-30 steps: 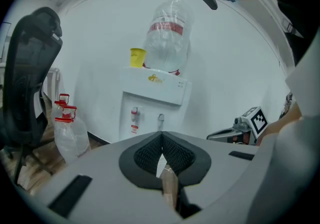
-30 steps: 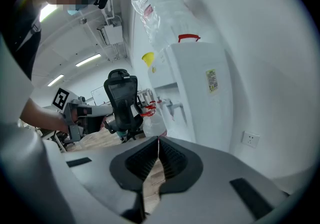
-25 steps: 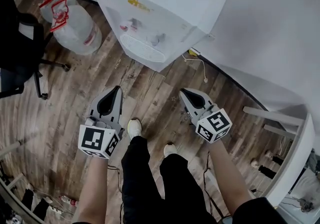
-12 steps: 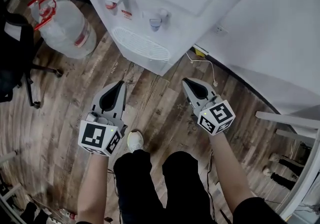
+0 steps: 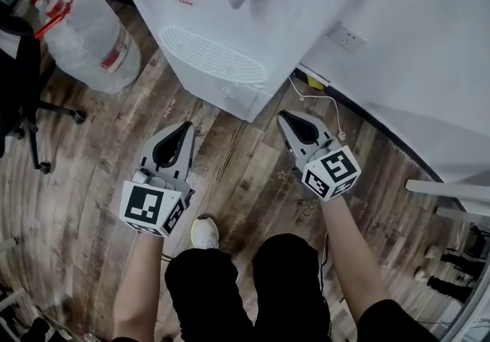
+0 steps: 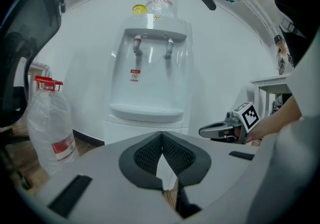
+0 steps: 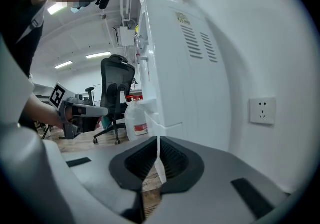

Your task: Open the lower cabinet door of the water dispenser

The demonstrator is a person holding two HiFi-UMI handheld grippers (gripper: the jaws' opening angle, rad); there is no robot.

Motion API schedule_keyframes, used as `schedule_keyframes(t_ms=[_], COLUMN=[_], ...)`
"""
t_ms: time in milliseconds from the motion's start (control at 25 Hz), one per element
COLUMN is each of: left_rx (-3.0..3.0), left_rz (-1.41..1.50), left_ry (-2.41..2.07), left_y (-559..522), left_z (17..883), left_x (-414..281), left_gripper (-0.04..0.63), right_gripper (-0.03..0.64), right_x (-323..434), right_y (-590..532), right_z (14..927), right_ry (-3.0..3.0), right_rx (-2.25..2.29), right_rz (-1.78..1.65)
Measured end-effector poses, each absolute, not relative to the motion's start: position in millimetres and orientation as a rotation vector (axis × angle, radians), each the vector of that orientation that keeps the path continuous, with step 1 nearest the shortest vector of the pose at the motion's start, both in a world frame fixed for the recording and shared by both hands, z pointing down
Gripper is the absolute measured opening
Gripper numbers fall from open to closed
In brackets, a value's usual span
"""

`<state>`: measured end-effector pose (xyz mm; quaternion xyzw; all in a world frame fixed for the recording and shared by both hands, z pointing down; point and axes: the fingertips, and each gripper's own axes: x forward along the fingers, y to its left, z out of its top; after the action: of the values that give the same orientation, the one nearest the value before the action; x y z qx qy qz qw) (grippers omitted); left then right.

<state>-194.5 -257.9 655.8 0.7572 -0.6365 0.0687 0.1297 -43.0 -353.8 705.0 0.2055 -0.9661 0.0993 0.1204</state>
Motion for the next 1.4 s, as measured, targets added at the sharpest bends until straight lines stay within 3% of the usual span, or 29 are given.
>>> schedule_keyframes(t_ms=[400,480,760,1400], left_rx=[2.254,2.248,2.239,2.225], left_rz=[0.212,0.198,0.227,0.233], left_ry=[-1.867,-1.872,-1.912,-1.975], left_y=[-262,-262,-251,-239], left_z=[694,698,712,707], left_x=[-189,-190,-191,-187], left_gripper=[0.014,0.014,0.014,0.014], right_gripper=[0.033,0.102,0.214,0.208], right_x=[-54,-56,-69,-78], right_y=[-375,-377,-385,-397], right_z=[725,726,721,718], right_ry=[-2.895,-2.909,-2.951,-2.900], right_rx=[0.605,0.599,0.627,0.793], right_rz=[0.194,0.188,0.140,0.116])
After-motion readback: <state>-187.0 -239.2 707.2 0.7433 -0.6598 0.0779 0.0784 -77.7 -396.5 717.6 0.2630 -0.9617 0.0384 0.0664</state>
